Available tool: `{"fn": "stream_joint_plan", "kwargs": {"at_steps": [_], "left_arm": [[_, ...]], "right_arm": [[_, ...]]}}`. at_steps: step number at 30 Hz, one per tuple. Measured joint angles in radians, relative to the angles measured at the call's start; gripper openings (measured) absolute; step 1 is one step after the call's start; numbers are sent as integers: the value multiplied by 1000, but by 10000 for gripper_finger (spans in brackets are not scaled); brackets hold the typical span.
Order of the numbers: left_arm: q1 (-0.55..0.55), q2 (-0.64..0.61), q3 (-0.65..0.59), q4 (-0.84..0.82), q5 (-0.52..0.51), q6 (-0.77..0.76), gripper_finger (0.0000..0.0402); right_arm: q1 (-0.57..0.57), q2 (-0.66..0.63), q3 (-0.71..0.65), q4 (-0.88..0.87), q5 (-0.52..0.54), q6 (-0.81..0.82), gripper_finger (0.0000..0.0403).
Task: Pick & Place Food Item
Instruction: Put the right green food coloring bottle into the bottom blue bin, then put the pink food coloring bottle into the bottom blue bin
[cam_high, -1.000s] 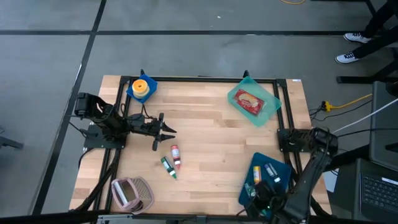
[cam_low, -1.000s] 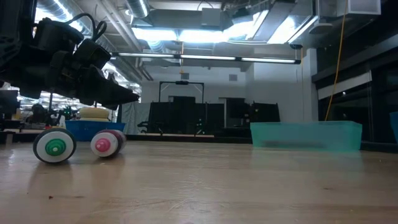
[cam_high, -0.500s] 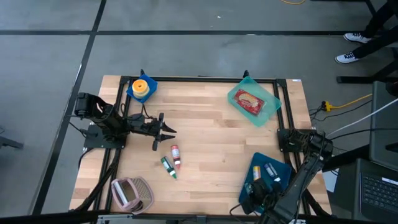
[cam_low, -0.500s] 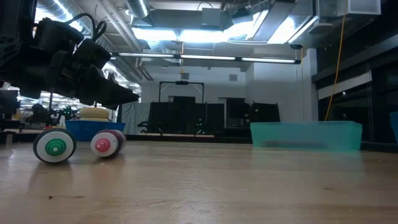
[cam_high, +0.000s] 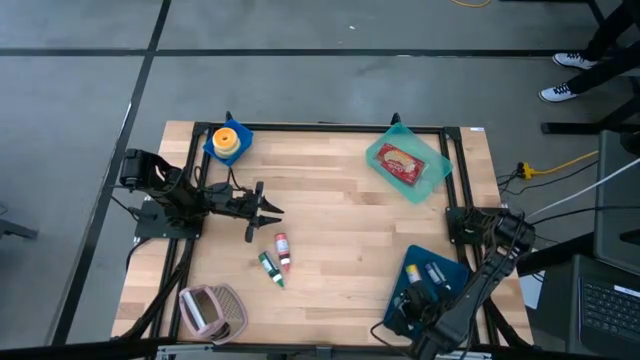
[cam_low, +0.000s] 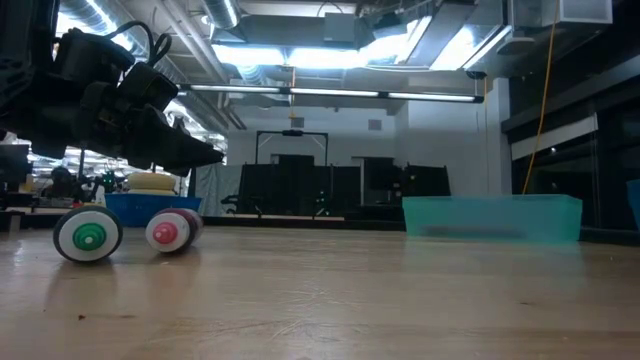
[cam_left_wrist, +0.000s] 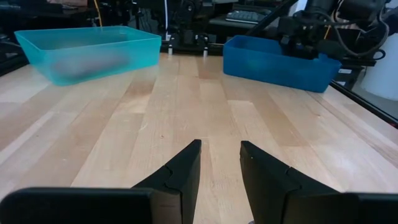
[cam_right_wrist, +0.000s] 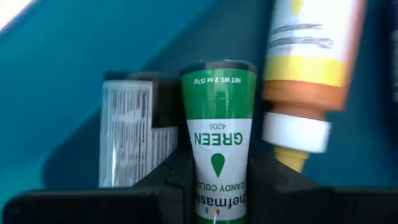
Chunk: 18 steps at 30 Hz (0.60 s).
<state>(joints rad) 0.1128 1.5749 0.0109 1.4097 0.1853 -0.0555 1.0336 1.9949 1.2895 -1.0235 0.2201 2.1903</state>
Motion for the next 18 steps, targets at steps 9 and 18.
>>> {"fn": "stream_joint_plan", "kwargs": {"at_steps": [9, 18], "left_arm": [[0, 0, 0, 0, 0, -1, 109], [0, 0, 0, 0, 0, -1, 109]], "right_arm": [[-1, -22, -35, 40, -7, -10, 159], [-21, -95, 42, -210, -52, -19, 283]]}}
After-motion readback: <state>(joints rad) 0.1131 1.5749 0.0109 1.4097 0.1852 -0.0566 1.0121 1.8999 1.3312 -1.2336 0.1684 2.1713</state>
